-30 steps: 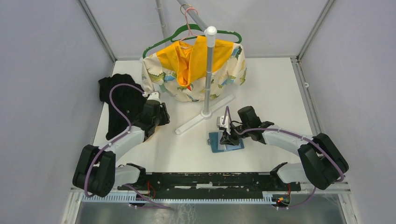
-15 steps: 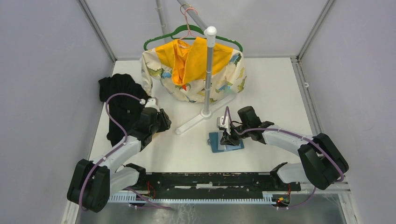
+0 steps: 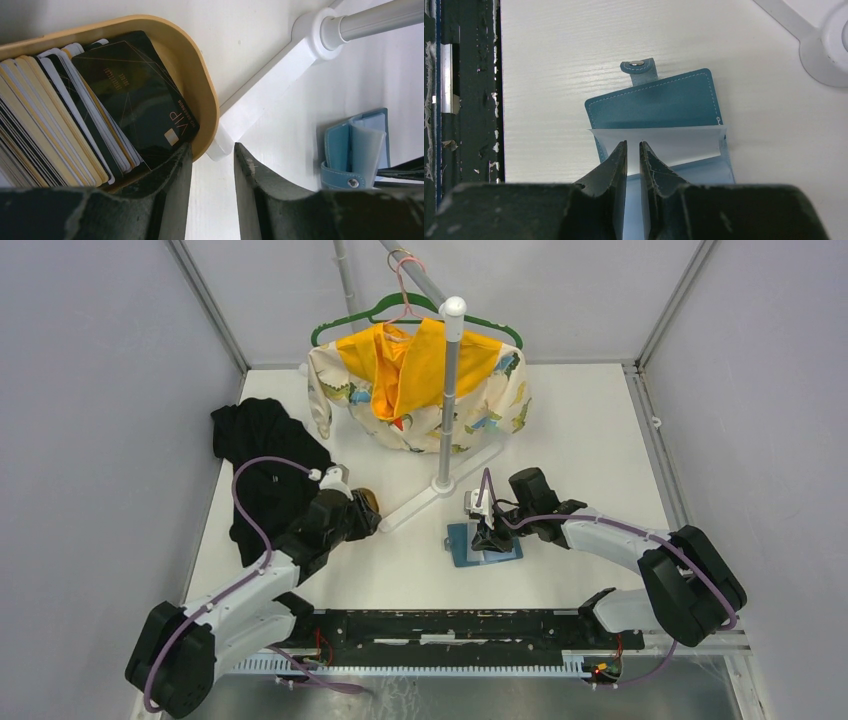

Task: Put the credit cards into the card holder
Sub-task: Turn over the card holder at the center of the board, then place the storage box at the center of the board.

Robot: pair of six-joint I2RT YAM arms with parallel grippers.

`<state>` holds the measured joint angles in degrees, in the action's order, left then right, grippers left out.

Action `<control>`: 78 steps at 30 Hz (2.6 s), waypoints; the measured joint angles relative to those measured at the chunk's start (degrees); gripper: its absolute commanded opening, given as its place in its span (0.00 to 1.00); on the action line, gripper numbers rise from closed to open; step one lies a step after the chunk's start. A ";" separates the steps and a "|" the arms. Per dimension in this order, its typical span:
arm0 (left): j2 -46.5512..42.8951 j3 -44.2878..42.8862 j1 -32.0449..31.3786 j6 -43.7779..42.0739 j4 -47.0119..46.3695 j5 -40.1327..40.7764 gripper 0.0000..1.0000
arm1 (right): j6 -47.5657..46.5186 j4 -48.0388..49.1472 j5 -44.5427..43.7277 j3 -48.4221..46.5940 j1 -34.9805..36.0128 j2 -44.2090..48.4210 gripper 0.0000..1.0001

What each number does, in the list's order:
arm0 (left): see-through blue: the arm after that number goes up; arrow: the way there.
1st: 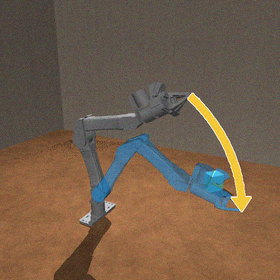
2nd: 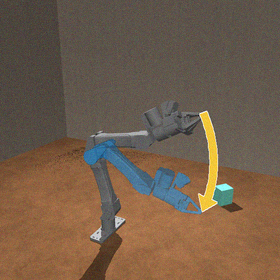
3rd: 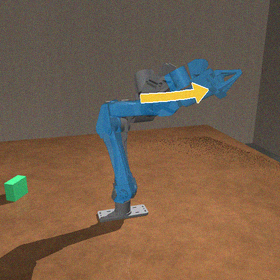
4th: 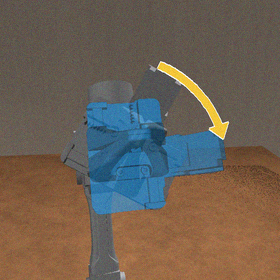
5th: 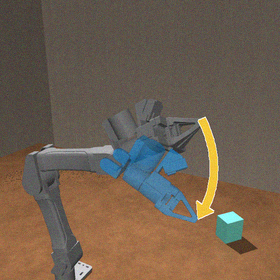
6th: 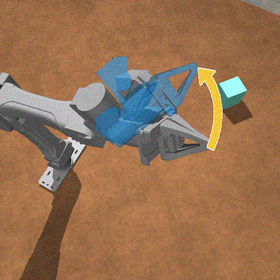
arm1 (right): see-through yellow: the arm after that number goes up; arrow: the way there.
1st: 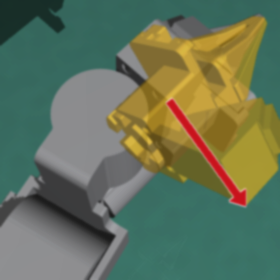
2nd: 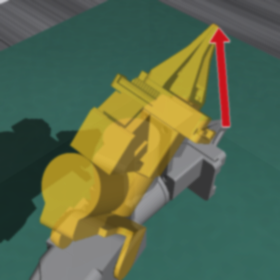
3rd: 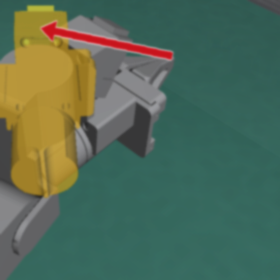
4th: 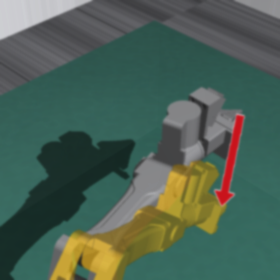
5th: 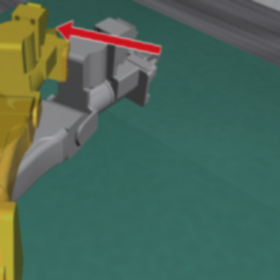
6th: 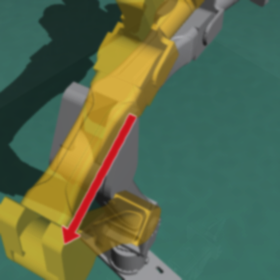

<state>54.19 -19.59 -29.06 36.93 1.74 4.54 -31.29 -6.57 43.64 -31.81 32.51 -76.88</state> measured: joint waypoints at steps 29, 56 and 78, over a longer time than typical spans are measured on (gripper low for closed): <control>-7.50 -6.19 -2.58 1.81 11.61 6.36 1.00 | -0.07 -0.83 0.24 -0.24 0.00 0.02 0.20; 7.41 -12.63 -2.58 4.42 17.42 15.74 0.74 | -1.16 -1.70 -0.85 -0.87 0.00 -2.43 0.19; 22.43 -19.19 -6.19 2.36 13.09 13.81 0.30 | -1.53 -1.70 -1.22 -0.87 0.00 -2.43 0.19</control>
<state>76.62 -38.79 -35.24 39.29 14.83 18.35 -32.82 -8.27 42.41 -32.69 32.51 -79.31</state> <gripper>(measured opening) 0.371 0.192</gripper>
